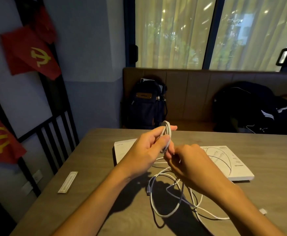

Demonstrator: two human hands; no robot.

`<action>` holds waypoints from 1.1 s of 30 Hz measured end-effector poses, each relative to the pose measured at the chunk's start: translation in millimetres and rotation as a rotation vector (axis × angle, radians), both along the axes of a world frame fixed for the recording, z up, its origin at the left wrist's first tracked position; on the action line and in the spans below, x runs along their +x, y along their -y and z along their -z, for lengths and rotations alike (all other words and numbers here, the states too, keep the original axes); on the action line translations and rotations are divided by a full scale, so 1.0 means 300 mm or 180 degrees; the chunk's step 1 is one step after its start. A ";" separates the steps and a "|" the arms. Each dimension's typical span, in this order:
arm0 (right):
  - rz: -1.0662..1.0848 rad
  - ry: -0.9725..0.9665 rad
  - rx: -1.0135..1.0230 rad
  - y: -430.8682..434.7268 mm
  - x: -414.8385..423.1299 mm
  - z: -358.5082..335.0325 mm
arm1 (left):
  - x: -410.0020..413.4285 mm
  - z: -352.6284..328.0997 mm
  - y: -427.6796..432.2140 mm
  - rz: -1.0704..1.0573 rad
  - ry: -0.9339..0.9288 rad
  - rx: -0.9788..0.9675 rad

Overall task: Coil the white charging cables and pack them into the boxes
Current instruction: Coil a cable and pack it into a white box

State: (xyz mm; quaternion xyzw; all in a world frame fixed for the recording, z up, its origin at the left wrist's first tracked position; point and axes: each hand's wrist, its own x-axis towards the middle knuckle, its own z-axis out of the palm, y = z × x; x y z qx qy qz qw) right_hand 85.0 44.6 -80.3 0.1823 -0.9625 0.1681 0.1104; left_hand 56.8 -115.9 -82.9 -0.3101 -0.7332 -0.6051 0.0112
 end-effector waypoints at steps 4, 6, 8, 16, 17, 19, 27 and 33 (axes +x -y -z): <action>-0.0040 -0.0300 -0.0340 0.001 0.012 -0.014 | -0.009 0.002 0.010 -0.0026 0.0265 0.0587; -0.0043 -0.0771 -0.0355 0.011 0.024 -0.017 | -0.010 0.003 0.009 -0.0082 0.0501 0.1080; -0.0107 -0.1432 -0.0143 0.015 0.021 -0.017 | -0.005 -0.003 0.005 -0.0127 0.0819 0.1603; -0.0542 -0.1322 -0.1768 0.019 0.018 -0.027 | 0.044 -0.043 -0.027 0.0146 0.1824 0.2198; -0.0461 -0.1074 -0.2137 0.029 0.025 -0.030 | 0.049 -0.047 -0.029 0.0189 0.1927 0.2259; -0.0332 -0.0421 -0.2796 0.036 0.028 -0.039 | 0.048 -0.043 -0.026 0.0196 0.1940 0.2237; -0.0236 0.0231 -0.2958 -0.004 0.010 -0.064 | 0.025 -0.042 -0.020 -0.0561 0.0106 0.0635; -0.0043 -0.0017 -0.2602 -0.008 -0.003 -0.034 | 0.034 -0.041 0.000 -0.0612 -0.0704 -0.0175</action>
